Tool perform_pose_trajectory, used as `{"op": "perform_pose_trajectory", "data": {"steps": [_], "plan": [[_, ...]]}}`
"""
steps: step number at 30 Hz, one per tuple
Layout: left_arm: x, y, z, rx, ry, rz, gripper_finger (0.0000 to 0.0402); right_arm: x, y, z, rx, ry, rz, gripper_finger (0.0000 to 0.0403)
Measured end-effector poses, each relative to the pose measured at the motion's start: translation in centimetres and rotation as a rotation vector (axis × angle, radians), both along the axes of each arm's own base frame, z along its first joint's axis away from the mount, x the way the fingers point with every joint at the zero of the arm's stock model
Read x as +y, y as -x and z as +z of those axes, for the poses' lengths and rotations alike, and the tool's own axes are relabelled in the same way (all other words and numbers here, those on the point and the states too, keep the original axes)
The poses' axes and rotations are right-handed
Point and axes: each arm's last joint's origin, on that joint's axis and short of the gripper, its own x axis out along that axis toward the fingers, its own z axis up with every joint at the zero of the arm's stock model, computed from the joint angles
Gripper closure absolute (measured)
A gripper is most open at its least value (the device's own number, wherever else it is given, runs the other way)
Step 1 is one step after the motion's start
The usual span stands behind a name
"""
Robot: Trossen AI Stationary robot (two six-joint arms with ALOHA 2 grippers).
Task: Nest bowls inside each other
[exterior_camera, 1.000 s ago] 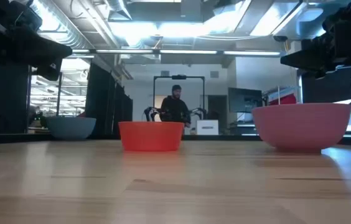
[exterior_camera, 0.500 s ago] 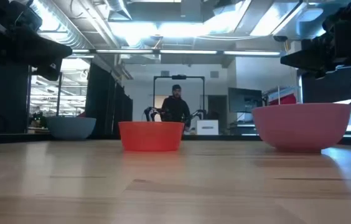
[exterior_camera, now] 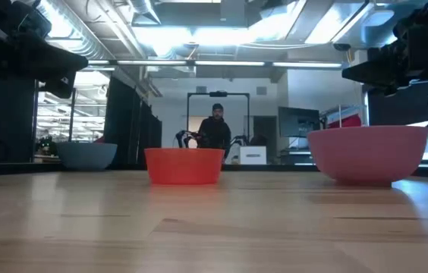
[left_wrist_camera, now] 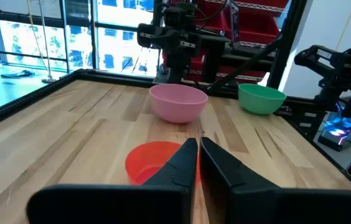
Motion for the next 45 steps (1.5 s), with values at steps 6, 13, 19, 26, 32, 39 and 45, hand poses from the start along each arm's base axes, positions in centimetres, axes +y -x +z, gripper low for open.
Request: {"op": "perform_pose_trajectory", "data": {"steps": [6, 13, 19, 26, 32, 39, 45], "plan": [[0.0, 0.0, 0.0, 0.0, 0.0, 0.0, 0.0402, 0.0, 0.0, 0.0, 0.005, 0.013, 0.0, 0.0402], [0.0, 0.0, 0.0, 0.0, 0.0, 0.0, 0.0402, 0.0, 0.0, 0.0, 0.038, 0.107, -0.002, 0.0402], [0.1, 0.0, 0.1, -0.01, -0.005, 0.018, 0.0402, 0.0, 0.0, 0.0, 0.035, 0.107, -0.002, 0.0402], [0.1, 0.0, 0.7, -0.087, 0.335, 0.033, 0.0402, 0.1, 0.0, 0.2, -0.077, -0.146, 0.04, 0.0402], [0.1, 0.0, 1.0, -0.126, 0.641, 0.042, 0.0402, 0.1, 0.0, 0.5, -0.196, -0.435, 0.069, 0.0402], [0.2, 0.0, 1.3, -0.174, 0.998, 0.04, 0.0402, 0.2, 0.0, 0.8, -0.326, -0.774, 0.111, 0.0402], [0.2, 0.0, 1.2, -0.169, 0.953, 0.059, 0.0402, 0.3, -0.1, 0.8, -0.335, -0.866, 0.154, 0.0402]]}}
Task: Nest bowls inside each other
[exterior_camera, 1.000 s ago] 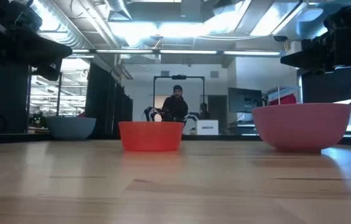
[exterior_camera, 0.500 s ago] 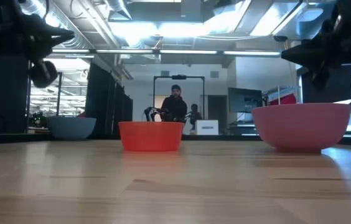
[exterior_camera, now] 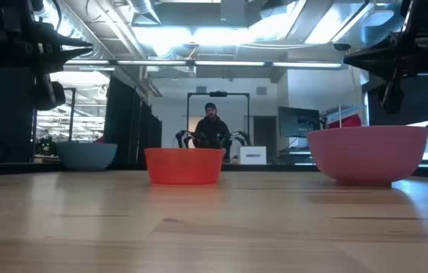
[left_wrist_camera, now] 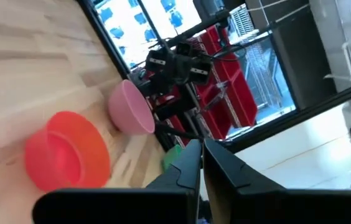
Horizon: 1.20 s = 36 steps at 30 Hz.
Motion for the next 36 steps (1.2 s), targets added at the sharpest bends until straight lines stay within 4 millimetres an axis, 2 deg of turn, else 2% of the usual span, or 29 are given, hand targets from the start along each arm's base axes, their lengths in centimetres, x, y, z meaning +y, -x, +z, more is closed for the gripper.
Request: {"op": "perform_pose_trajectory", "data": {"steps": [4, 26, 28, 31, 36], "plan": [[0.1, 0.0, -0.2, 0.02, -0.02, 0.028, 0.0402, 0.0, 0.1, 0.4, -0.044, 0.0, -0.012, 0.0402], [0.1, 0.0, -0.6, 0.07, -0.06, 0.056, 0.0402, -0.1, 0.0, 0.1, -0.019, -0.035, -0.018, 0.0402], [-0.1, 0.1, 0.0, 0.065, -0.047, 0.008, 0.04, -0.1, 0.0, 0.1, -0.02, -0.035, -0.018, 0.0402], [-0.5, 0.4, 2.0, 0.082, -0.054, -0.08, 0.0379, 0.0, 0.0, 0.1, -0.02, -0.035, -0.014, 0.0402], [-1.1, 0.5, 5.3, 0.3, -0.121, -0.18, 0.0317, 0.0, 0.0, 0.1, -0.019, -0.035, -0.01, 0.0402]]}}
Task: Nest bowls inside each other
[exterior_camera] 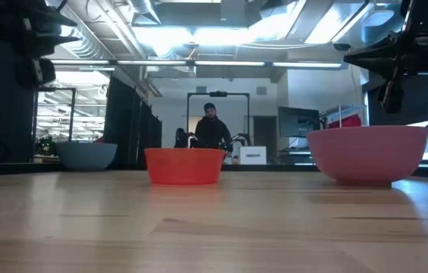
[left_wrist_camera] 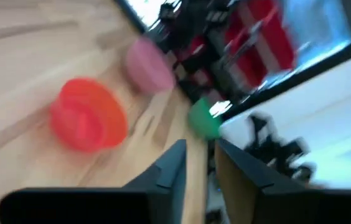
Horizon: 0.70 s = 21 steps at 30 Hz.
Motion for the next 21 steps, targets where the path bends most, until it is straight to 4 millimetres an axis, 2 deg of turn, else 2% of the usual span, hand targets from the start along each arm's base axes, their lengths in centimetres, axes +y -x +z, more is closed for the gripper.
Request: {"op": "perform_pose_trajectory", "data": {"steps": [2, 10, 18, 21], "plan": [[-0.6, -0.4, 1.0, 0.13, -0.041, -0.117, 0.0295, 0.0, 0.0, 0.0, 0.001, 0.0, 0.0, 0.0402], [-4.8, -3.9, 4.1, 0.608, -0.399, -0.532, 0.0264, 0.0, 0.0, -0.1, 0.006, -0.002, 0.008, 0.0402], [-11.8, -7.0, 5.2, 1.021, -0.794, -1.02, 0.0232, 0.0, 0.0, -0.1, 0.012, -0.004, 0.016, 0.0402], [-14.4, -7.2, 4.5, 1.045, -0.838, -1.074, 0.023, 0.0, 0.0, -0.1, 0.014, -0.002, 0.016, 0.0402]]}}
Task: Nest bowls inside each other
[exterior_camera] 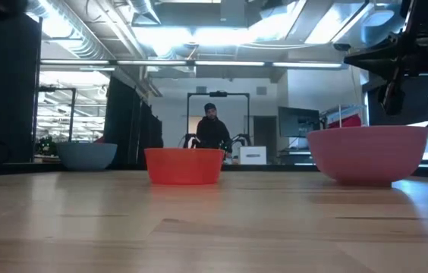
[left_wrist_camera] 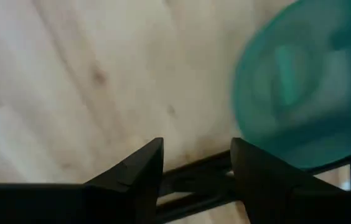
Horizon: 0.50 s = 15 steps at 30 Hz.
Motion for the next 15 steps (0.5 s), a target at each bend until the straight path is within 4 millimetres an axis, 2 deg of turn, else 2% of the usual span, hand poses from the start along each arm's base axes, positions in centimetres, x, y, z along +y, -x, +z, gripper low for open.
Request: {"op": "perform_pose_trajectory", "data": {"steps": [4, 9, 15], "plan": [[-3.1, -0.2, -0.6, -0.08, 0.102, 0.046, 0.023, 0.0, 0.0, 0.0, 0.005, 0.013, -0.001, 0.0402], [-4.5, 0.0, -2.1, -0.08, 0.003, 0.124, 0.023, 0.0, 0.0, -0.1, 0.014, 0.017, -0.009, 0.0402], [-5.8, -0.4, -3.6, -0.075, -0.022, 0.096, 0.023, 0.0, 0.0, -0.1, 0.015, 0.021, -0.003, 0.0402]]}}
